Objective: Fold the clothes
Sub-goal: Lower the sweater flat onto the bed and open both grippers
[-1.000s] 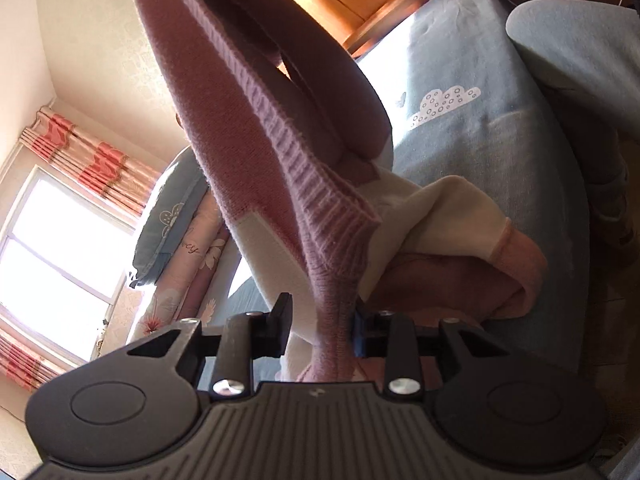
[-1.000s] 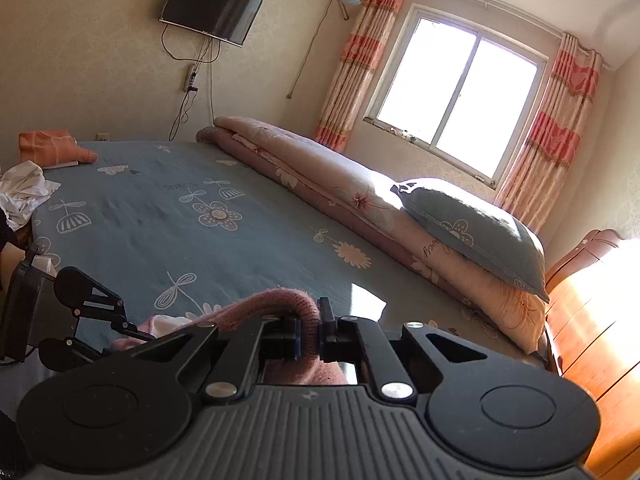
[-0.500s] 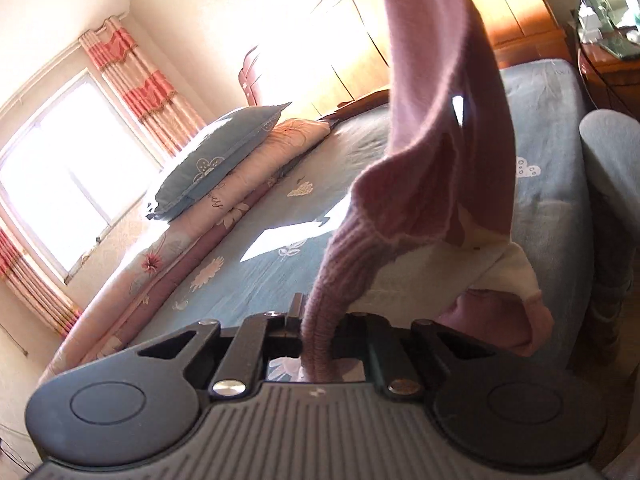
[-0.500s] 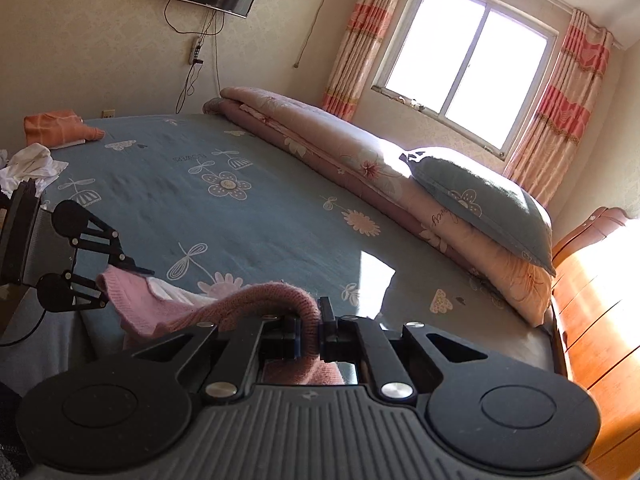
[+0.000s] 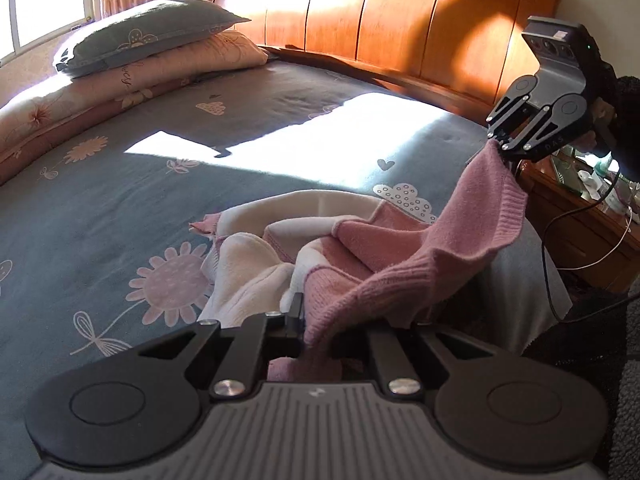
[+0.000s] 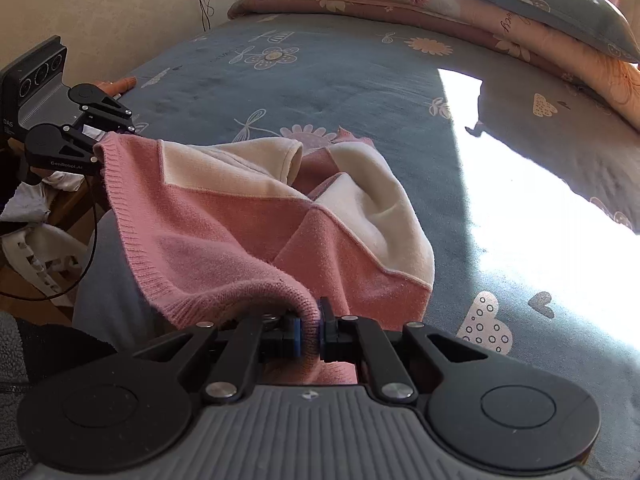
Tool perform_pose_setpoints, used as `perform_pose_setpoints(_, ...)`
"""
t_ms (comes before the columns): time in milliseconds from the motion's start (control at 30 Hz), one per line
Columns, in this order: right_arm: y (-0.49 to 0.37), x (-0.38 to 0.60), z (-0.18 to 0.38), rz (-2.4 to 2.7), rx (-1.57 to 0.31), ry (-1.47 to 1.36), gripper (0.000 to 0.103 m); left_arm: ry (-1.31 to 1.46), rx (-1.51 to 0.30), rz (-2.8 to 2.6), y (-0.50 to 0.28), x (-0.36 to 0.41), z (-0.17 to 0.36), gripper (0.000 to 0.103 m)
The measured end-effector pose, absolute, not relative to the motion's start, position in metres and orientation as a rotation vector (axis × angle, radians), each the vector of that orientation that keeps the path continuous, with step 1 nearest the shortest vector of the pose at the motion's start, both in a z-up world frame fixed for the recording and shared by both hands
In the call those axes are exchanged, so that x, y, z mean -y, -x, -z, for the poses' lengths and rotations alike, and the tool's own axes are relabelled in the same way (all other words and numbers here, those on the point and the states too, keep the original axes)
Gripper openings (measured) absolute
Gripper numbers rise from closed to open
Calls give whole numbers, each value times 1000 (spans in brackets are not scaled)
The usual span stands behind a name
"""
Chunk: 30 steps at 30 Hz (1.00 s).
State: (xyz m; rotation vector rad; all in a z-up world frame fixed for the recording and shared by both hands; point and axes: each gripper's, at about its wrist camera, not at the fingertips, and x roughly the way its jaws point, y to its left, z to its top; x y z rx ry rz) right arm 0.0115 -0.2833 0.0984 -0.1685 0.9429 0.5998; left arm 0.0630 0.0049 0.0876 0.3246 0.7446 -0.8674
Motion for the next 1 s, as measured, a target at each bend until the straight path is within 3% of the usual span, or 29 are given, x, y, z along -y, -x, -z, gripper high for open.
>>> perform_pose_setpoints(367,2,304,-225,-503,-579,179,9,-322,-423,747,-46,-4,-211,7)
perform_pose_setpoints(700,8,308,-315,-458,-277,121,9,-250,-202,589,-38,-23,-291,7)
perform_pose_setpoints(867,-10,317,-322,-460,-233,65,9,-195,-213,591,-58,-29,-280,7)
perform_pose_setpoints(1000,-47,322,-282,-425,-354,58,9,-179,-313,613,-88,-24,-240,8)
